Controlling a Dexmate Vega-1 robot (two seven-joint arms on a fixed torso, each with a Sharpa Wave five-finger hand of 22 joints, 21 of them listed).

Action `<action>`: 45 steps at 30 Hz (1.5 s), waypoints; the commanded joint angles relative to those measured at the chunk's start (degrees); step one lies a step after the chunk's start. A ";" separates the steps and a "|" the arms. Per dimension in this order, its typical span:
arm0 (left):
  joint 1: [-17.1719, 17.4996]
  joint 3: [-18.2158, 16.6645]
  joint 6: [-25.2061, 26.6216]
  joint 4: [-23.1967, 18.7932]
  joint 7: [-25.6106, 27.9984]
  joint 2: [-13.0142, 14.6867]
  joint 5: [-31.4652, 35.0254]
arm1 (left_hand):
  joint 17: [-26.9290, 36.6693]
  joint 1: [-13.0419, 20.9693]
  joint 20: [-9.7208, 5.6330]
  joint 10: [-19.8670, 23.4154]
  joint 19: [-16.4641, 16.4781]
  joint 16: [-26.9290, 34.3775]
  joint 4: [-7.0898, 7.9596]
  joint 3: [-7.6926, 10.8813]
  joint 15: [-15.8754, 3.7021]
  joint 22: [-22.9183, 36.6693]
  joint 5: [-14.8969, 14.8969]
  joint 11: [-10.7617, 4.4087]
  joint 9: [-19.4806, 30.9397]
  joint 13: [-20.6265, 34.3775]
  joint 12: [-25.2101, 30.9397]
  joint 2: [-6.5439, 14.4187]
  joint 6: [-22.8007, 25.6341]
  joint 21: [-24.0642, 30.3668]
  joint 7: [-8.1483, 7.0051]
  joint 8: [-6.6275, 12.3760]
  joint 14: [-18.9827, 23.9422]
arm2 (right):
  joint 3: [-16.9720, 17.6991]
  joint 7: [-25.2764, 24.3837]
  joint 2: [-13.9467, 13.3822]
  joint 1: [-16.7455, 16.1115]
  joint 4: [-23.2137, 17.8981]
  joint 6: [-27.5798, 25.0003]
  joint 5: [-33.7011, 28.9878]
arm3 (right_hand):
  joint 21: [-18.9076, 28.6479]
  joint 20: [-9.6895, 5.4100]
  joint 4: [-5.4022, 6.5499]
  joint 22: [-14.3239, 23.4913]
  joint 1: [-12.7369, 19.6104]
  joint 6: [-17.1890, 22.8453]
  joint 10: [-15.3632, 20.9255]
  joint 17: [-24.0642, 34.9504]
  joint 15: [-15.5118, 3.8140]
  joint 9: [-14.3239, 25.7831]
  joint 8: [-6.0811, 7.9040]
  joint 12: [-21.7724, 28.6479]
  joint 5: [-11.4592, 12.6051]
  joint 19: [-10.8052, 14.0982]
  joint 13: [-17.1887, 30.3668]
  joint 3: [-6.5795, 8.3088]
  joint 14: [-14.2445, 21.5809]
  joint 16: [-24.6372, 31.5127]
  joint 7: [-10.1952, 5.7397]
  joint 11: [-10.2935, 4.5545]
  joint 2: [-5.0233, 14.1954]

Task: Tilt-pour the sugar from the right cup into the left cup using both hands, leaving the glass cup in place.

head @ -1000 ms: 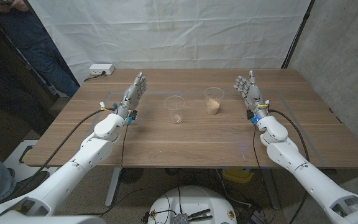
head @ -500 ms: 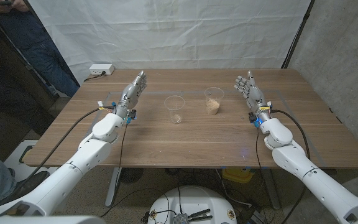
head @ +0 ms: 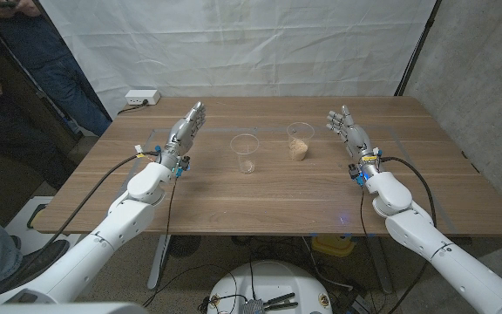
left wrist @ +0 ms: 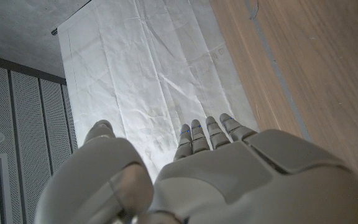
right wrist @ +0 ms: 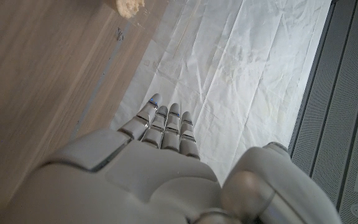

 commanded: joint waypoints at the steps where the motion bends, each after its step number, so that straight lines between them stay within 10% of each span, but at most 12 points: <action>1: 1.36 -0.15 -1.02 -0.81 -0.75 0.84 0.65 | 0.12 0.81 -1.41 0.06 0.08 -0.19 -0.36 0.17 0.04 0.26 0.40 -0.25 0.33 0.23 0.01 -0.12 0.32 -0.10 0.02 0.20 -0.02 | -0.38 -4.23 -1.22 -1.84 -1.68 -0.06 -7.02 | -0.68 -2.88 -2.45 0.24 4.01 -1.03 0.35 0.13 -1.16 0.21 -0.18 -0.16 0.72 1.53 0.06 0.29 1.08 -0.09 -0.34 -1.43 -0.84; 7: 1.58 0.15 -1.47 -1.07 -0.93 0.84 1.17 | 0.13 1.18 -1.39 -0.22 -0.30 -0.42 -0.53 0.16 0.02 0.28 0.37 -0.24 0.33 0.23 -0.18 -0.10 0.19 -0.30 -0.08 0.06 -0.45 | -0.99 -4.92 -2.67 -1.38 -2.26 -2.45 -10.15 | -3.16 -3.17 -6.95 0.27 11.28 -6.03 -3.87 0.06 -1.35 0.34 -1.47 -2.27 2.30 0.20 -0.05 0.66 -2.20 -1.36 0.17 -1.18 -3.31; 19: 3.07 0.00 -1.85 -2.72 0.20 0.87 1.78 | 0.16 1.56 -1.34 0.08 -0.36 -0.43 -0.69 0.10 0.05 0.30 0.31 -0.11 0.34 0.25 -0.16 -0.08 0.24 -0.36 -0.22 -0.04 -0.35 | -1.93 -9.43 -6.65 -2.15 -8.37 -11.87 -18.80 | -6.97 -3.21 -10.58 0.24 19.35 -12.67 -10.58 0.06 0.08 0.53 -1.31 -3.25 5.47 -3.29 0.03 0.82 -8.53 -1.71 1.95 0.25 -4.65; 33: 4.48 -0.27 -2.25 -4.73 0.81 0.68 1.48 | 0.21 1.71 -1.22 0.55 -0.18 -0.38 -0.70 -0.08 -0.11 0.32 0.20 -0.30 0.35 0.26 -0.10 -0.03 1.18 -0.34 -0.08 0.16 -0.07 | -4.11 -12.15 -6.99 -1.41 -8.50 -15.42 -23.74 | -6.92 -3.60 -10.73 0.16 22.15 -13.54 -11.82 -0.03 0.66 0.63 -0.77 -2.32 6.74 -0.55 0.02 0.30 -8.22 -0.62 4.78 0.51 -4.81; 45: 6.63 -1.17 -1.89 -7.86 2.62 0.98 1.57 | 0.26 1.57 -0.95 1.65 0.52 -0.15 -0.51 -0.35 -0.20 0.35 0.08 -0.05 0.36 0.28 0.17 0.12 2.23 -0.13 -0.15 0.34 0.75 | -6.88 -9.00 -5.71 2.33 -1.85 -12.18 -22.71 | -7.36 -4.23 -10.15 0.16 22.76 -12.57 -10.92 0.00 -0.61 0.70 -0.50 -1.97 7.31 0.53 0.00 -0.34 -7.34 -0.81 2.30 -0.18 -4.66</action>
